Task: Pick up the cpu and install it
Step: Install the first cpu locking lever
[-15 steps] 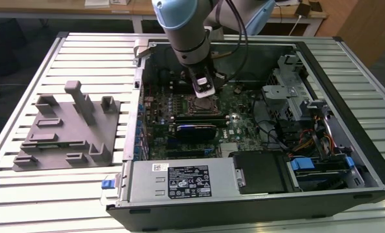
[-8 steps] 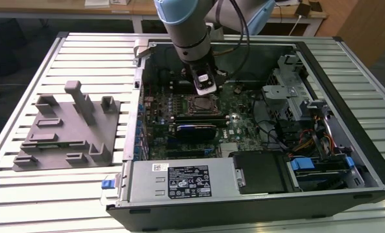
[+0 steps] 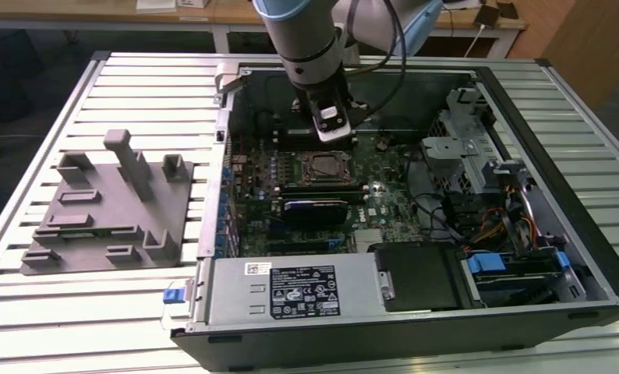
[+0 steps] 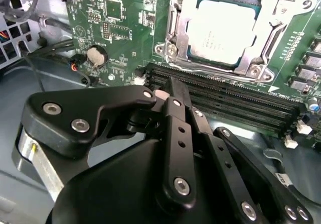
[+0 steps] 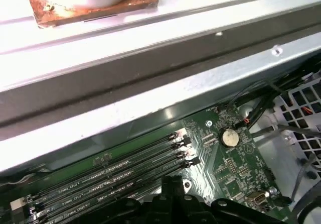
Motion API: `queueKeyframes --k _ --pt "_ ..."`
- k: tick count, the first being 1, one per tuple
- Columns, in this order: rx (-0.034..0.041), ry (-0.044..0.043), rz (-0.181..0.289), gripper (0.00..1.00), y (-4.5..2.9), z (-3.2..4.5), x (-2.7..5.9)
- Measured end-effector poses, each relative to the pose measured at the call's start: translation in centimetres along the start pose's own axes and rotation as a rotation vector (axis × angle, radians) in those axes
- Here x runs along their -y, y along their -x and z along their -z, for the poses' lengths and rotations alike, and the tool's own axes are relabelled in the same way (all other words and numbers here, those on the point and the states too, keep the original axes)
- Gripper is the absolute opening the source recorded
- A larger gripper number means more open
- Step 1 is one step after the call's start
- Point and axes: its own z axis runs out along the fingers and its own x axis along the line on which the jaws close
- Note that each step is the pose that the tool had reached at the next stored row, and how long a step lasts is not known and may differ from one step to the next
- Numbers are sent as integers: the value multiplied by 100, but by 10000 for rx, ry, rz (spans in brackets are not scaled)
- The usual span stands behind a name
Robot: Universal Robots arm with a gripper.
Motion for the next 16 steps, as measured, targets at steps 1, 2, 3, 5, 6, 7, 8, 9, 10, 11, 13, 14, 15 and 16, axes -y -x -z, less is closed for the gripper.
queueKeyframes --k 1,2,3,5,6,7,8,9,10,11,13,14,15,16 --pt "2 -2 0 11 0 -1 0" --pt "3 -1 1 11 0 -1 0" --pt "2 -2 1 11 0 -1 0" --pt "3 -14 1 11 3 -1 -1" --pt "-2 -49 6 11 7 -2 -3" --pt "-4 -104 15 11 11 -4 -4" --pt "-6 -172 26 11 14 -6 -5" --pt "-14 -264 41 11 17 -8 -6" --pt "-33 -368 59 11 20 -9 -7" --pt "-67 -481 75 11 23 -11 -8" --pt "-165 -676 87 11 28 -14 -10" --pt "-245 -774 85 11 30 -15 -11" --pt "-350 -879 78 11 32 -17 -11" --pt "-464 -985 67 11 35 -18 -12"
